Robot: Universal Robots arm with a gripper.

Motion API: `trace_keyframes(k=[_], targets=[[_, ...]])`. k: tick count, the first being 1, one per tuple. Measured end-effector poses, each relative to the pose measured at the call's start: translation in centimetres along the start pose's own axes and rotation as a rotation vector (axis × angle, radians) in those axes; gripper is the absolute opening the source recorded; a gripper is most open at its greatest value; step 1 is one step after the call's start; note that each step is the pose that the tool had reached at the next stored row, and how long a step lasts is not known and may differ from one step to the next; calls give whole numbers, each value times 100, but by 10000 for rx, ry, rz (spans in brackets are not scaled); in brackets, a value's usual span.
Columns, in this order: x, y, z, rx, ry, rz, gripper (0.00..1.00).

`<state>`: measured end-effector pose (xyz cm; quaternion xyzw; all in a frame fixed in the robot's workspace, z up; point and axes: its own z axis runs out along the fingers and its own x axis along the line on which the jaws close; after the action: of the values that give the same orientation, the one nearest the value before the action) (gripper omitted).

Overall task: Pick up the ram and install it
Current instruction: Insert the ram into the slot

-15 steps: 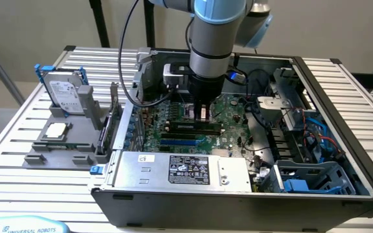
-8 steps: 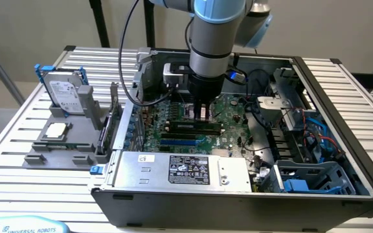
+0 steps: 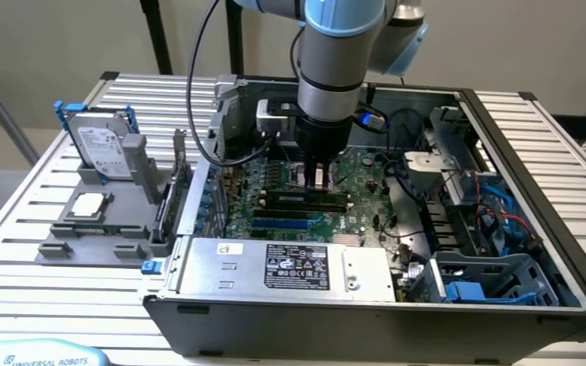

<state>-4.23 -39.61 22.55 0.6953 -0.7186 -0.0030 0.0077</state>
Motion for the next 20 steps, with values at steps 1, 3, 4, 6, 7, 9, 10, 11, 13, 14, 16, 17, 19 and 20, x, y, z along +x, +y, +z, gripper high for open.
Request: trace_keyframes(k=[1,3,4,6,7,9,10,11,13,14,16,17,19,20], targets=[[-1,0,1,1,4,0,13],[-4,0,2,0,8,0,13],[-5,0,3,0,9,0,13],[-7,0,6,1,9,1,13],[-8,-1,6,0,11,1,13],[-9,-1,9,0,15,1,13],[-10,-1,11,1,16,1,13],[-10,-1,13,1,15,1,13],[-10,-1,19,1,15,1,13],[-10,-1,22,1,15,1,13],[-10,-2,29,1,15,0,13],[-10,-2,33,1,14,0,13],[-10,-2,41,1,15,0,13],[-10,-2,45,1,15,1,13]])
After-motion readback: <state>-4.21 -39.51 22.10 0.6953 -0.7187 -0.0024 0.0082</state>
